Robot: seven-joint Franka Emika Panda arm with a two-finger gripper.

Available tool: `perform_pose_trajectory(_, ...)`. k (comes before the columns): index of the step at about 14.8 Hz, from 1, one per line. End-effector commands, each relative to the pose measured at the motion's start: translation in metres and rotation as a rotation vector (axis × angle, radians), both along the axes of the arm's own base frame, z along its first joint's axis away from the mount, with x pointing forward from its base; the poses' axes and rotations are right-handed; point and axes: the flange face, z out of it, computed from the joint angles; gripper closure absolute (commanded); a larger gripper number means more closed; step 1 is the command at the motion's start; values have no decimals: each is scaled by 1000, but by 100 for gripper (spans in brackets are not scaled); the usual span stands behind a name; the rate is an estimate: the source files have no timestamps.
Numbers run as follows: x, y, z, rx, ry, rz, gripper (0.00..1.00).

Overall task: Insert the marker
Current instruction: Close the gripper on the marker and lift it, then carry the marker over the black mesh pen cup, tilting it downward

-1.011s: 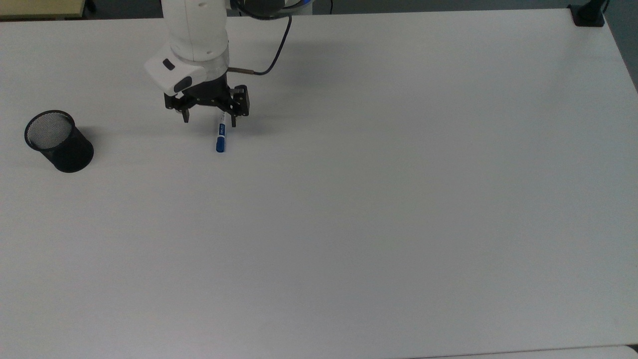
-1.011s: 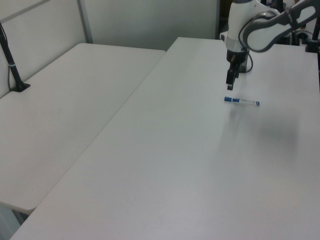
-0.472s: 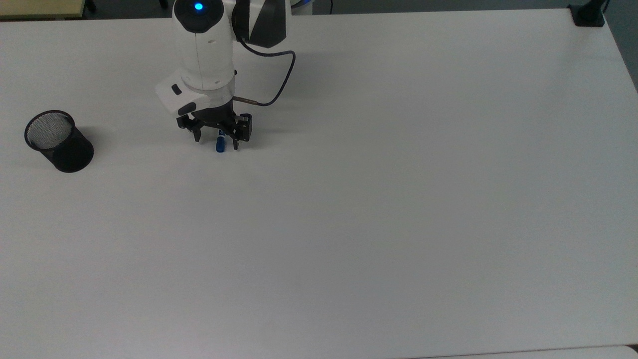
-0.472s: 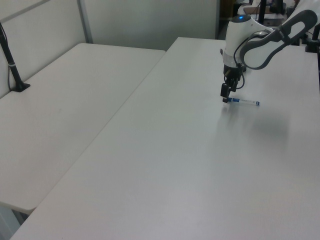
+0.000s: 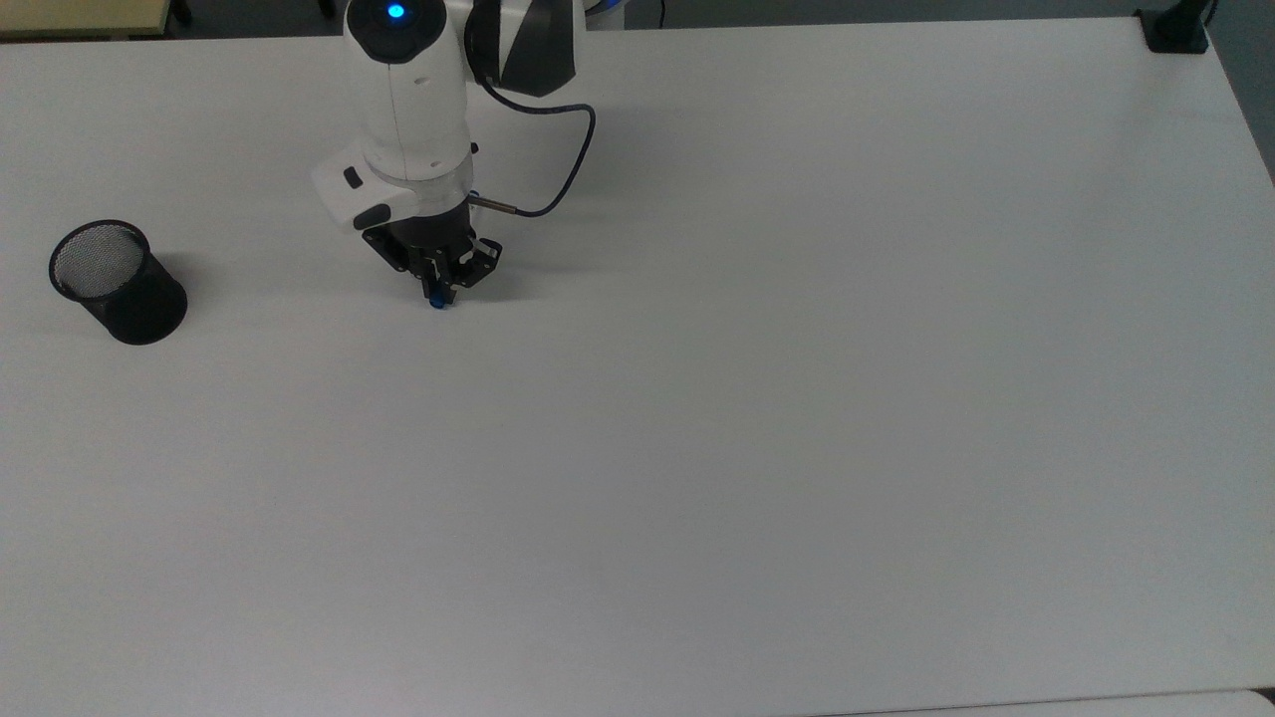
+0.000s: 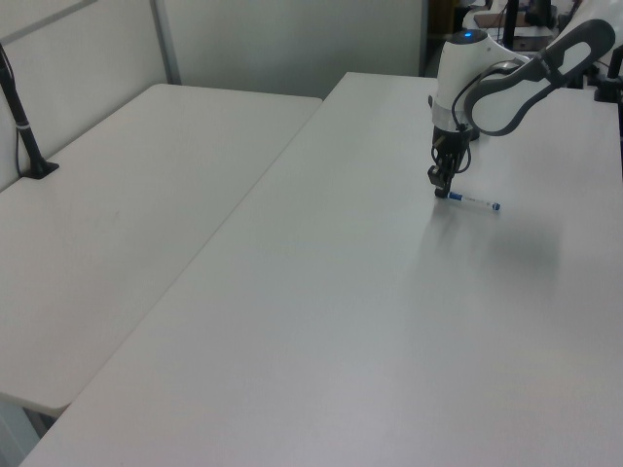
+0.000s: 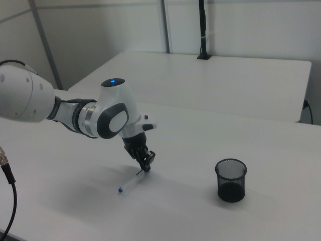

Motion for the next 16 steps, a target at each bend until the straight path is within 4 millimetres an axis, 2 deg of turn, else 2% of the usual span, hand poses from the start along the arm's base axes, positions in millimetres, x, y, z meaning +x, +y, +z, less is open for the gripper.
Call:
perform_pose_trajectory(1, 1, -12, 71, 5, -129, -53, 100)
perform_pose_trajectory(3, -5, -29, 100, -3, -178, -73, 100)
perform_pose_trajectory(4, -8, -49, 121, -14, -221, -96, 100)
perform_pose_trajectory(5, -7, -62, 133, -25, -245, -110, 100)
perform_pose_trajectory(7, -8, -110, 168, -74, -398, -141, 100)
perform_pose_trajectory(9, -12, -150, 179, -133, -545, -149, 100)
perform_pose_trajectory(10, -13, -179, 172, -173, -603, -152, 100)
perform_pose_trajectory(12, -8, -205, 166, -203, -650, -166, 100)
perform_pose_trajectory(13, 0, -225, 173, -214, -679, -198, 100)
perform_pose_trajectory(15, 14, -246, 177, -229, -706, -221, 100)
perform_pose_trajectory(16, 14, -260, 178, -235, -717, -242, 100)
